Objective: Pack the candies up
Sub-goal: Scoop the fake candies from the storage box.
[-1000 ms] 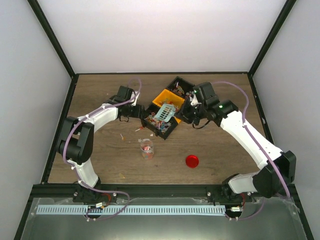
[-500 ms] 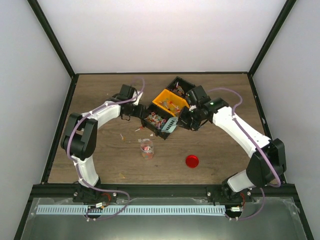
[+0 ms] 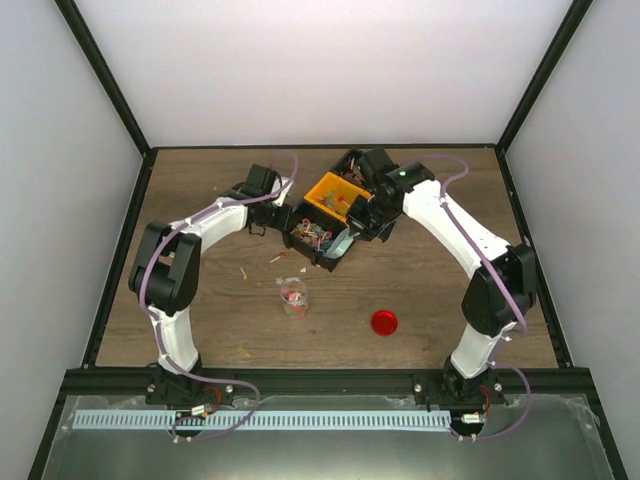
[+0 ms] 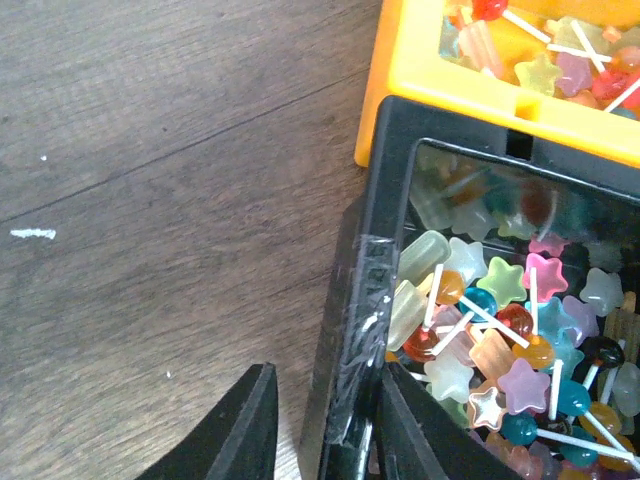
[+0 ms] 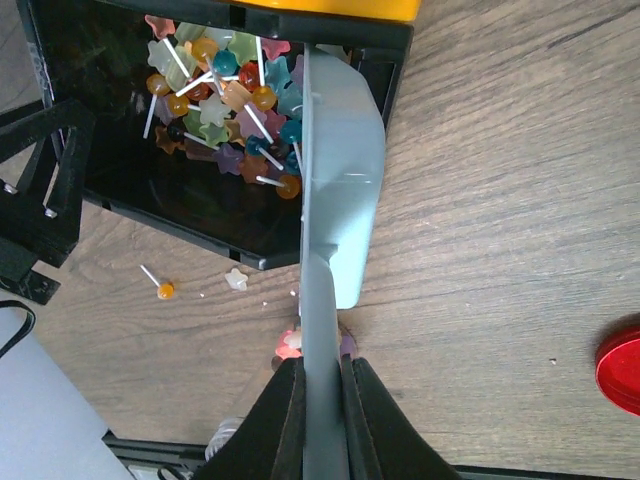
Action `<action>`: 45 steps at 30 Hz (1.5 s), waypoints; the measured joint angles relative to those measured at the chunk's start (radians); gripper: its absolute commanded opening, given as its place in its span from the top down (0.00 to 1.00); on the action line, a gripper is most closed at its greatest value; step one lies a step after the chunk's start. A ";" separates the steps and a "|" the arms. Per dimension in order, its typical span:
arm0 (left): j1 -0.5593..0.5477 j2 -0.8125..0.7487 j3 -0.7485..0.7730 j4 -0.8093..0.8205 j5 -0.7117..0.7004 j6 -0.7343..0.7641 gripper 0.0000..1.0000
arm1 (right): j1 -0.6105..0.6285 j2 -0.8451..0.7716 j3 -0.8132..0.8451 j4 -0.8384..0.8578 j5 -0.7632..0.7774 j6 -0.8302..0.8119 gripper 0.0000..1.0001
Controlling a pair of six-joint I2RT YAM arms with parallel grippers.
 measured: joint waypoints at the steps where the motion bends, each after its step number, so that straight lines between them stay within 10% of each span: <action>1: -0.004 0.002 0.003 0.000 -0.003 0.004 0.77 | 0.001 0.016 0.029 -0.022 0.010 0.000 0.99; 7: -0.021 0.006 0.010 0.001 -0.003 0.034 0.96 | 0.006 0.040 0.087 -0.083 0.059 0.000 0.99; 45: -0.013 0.074 0.094 -0.015 0.051 0.127 0.96 | -0.049 0.282 0.327 -0.150 0.034 -0.266 0.99</action>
